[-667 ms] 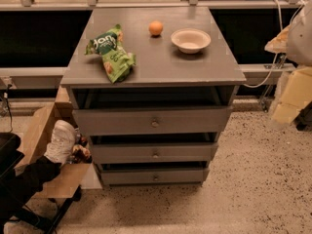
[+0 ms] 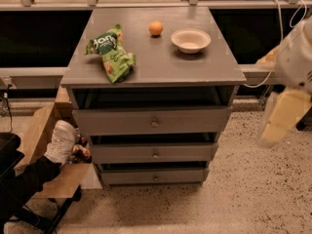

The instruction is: Open middle drawer

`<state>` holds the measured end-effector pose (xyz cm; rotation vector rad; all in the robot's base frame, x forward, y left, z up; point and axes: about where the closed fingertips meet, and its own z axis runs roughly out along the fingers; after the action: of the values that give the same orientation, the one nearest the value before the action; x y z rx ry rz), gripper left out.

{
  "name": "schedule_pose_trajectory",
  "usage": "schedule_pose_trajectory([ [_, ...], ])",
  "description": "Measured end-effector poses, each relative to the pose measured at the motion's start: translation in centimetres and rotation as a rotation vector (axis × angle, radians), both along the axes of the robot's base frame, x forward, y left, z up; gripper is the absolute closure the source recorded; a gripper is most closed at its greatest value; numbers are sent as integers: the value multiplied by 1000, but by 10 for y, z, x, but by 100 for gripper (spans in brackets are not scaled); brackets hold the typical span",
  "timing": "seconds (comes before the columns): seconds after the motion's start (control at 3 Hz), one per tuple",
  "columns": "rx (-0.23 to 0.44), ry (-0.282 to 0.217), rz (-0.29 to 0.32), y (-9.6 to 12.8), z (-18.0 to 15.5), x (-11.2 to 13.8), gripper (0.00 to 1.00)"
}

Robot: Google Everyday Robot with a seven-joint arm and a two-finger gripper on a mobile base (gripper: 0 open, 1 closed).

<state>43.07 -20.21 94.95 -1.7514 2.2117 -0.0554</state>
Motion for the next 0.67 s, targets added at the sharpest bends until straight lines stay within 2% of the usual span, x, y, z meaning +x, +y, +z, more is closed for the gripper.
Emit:
schedule_pose_trajectory([
  [0.33, 96, 1, 46, 29, -45, -28, 0],
  [0.67, 171, -4, 96, 69, -125, -52, 0],
])
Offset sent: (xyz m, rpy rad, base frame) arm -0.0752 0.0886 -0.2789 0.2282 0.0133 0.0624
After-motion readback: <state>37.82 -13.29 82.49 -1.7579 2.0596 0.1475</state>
